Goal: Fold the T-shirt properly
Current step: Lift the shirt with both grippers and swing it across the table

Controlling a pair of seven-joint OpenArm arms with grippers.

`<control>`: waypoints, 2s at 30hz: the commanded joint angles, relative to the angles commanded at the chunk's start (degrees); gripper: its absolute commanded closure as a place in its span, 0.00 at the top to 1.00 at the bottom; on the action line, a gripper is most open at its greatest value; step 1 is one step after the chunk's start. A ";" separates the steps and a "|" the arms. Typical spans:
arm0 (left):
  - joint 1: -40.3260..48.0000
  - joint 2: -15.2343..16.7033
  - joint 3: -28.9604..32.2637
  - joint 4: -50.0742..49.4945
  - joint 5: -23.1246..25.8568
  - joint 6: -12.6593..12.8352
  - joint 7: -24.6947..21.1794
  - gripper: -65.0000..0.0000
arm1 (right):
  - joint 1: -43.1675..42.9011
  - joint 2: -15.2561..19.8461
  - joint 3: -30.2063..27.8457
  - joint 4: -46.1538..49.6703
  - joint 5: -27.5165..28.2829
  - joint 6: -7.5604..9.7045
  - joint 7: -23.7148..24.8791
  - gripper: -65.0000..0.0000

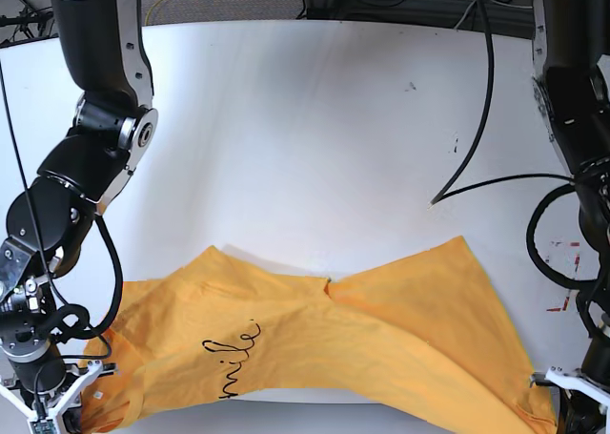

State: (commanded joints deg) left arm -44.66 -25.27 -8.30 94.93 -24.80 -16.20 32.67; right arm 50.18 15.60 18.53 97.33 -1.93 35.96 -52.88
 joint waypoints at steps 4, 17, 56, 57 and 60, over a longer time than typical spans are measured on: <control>-1.04 0.08 0.00 -0.02 0.11 0.01 0.09 0.01 | -0.12 0.39 -0.03 0.28 0.18 0.08 -0.25 0.00; -1.82 -0.50 -0.25 -0.70 0.12 -0.60 0.67 0.00 | -2.43 0.59 0.10 0.33 0.71 0.61 -1.38 0.00; -12.26 -0.50 1.17 -15.79 0.00 -0.71 0.79 0.01 | 17.34 0.13 -7.00 -24.86 0.76 1.50 2.50 0.00; -12.23 -0.49 1.19 -15.75 0.00 -0.67 0.76 0.01 | 17.36 0.19 -7.11 -24.97 0.78 1.46 2.48 0.00; -11.71 -0.51 1.29 -15.51 -0.02 -0.66 0.60 0.01 | 16.72 0.33 -7.44 -24.94 0.82 1.50 2.21 0.00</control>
State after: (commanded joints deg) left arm -56.37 -25.78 -7.01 79.42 -24.82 -16.87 33.27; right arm 66.90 15.93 11.09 72.39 -1.11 37.47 -50.67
